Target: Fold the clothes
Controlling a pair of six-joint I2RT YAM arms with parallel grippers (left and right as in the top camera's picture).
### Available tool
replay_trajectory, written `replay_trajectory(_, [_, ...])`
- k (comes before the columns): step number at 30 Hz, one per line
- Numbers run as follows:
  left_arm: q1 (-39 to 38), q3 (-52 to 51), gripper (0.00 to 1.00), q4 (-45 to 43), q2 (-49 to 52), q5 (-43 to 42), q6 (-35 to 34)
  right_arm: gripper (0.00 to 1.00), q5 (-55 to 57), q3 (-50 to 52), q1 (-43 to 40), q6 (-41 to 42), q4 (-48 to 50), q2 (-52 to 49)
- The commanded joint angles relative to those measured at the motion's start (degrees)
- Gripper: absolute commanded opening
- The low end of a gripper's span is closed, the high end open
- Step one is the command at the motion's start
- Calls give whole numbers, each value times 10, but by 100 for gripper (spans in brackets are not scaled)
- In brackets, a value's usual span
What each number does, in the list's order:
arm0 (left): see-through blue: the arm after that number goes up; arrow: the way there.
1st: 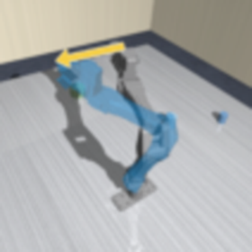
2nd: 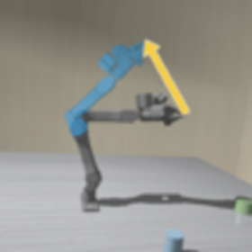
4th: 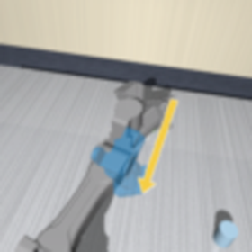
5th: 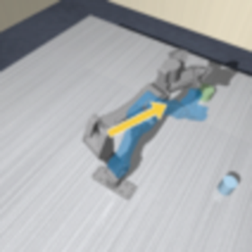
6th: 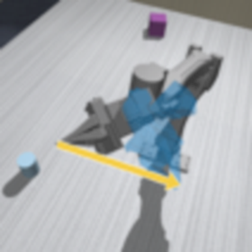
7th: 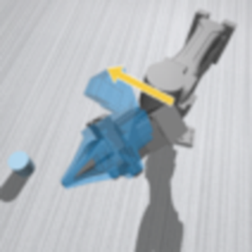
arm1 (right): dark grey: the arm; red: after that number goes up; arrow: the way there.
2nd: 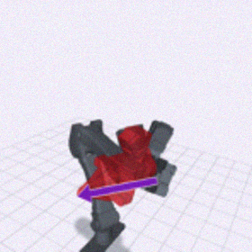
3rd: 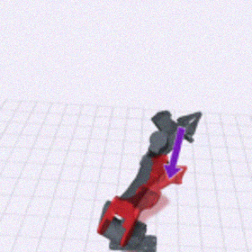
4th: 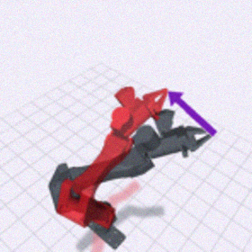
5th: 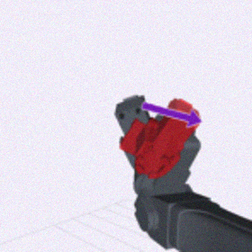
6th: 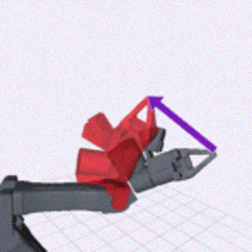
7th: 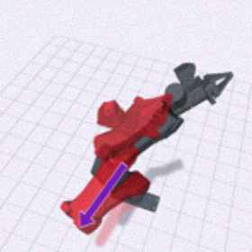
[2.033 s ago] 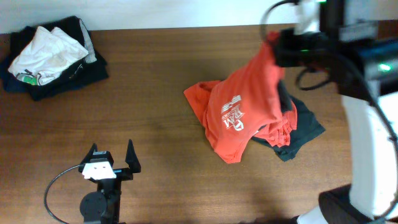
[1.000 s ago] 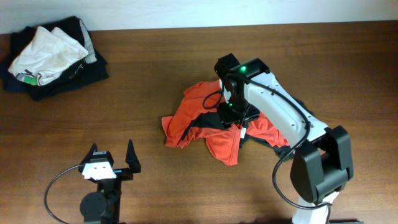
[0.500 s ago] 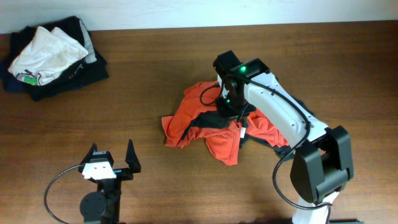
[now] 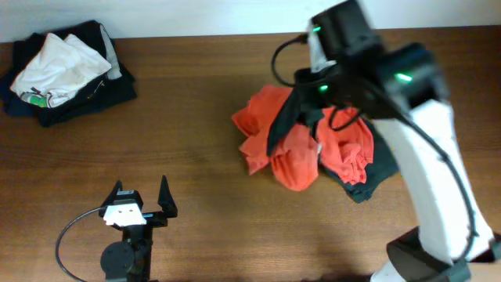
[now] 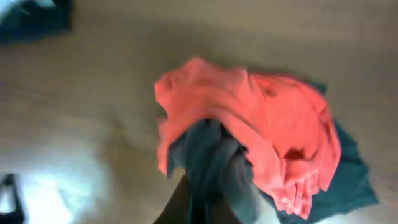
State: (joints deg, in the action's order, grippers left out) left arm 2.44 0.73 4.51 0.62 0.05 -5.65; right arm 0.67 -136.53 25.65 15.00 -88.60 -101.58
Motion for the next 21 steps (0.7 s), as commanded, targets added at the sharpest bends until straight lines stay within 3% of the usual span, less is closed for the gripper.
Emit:
replay_trajectory(1, [3, -2, 99, 2, -3, 0, -3, 9, 14, -128, 2, 3, -12, 12])
replay_trajectory(4, [3, -2, 99, 2, -3, 0, -3, 4, 18, -229, 0, -1, -14, 12])
replay_trajectory(10, [3, -2, 99, 2, -3, 0, -3, 4, 58, -367, -3, -10, 22, 25])
replay_trajectory(14, [3, -2, 99, 2, -3, 0, -3, 4, 280, -372, -3, -2, 28, 63])
replay_trajectory(21, [3, -2, 99, 2, -3, 0, -3, 4, 338, -372, -2, 32, 115, 110])
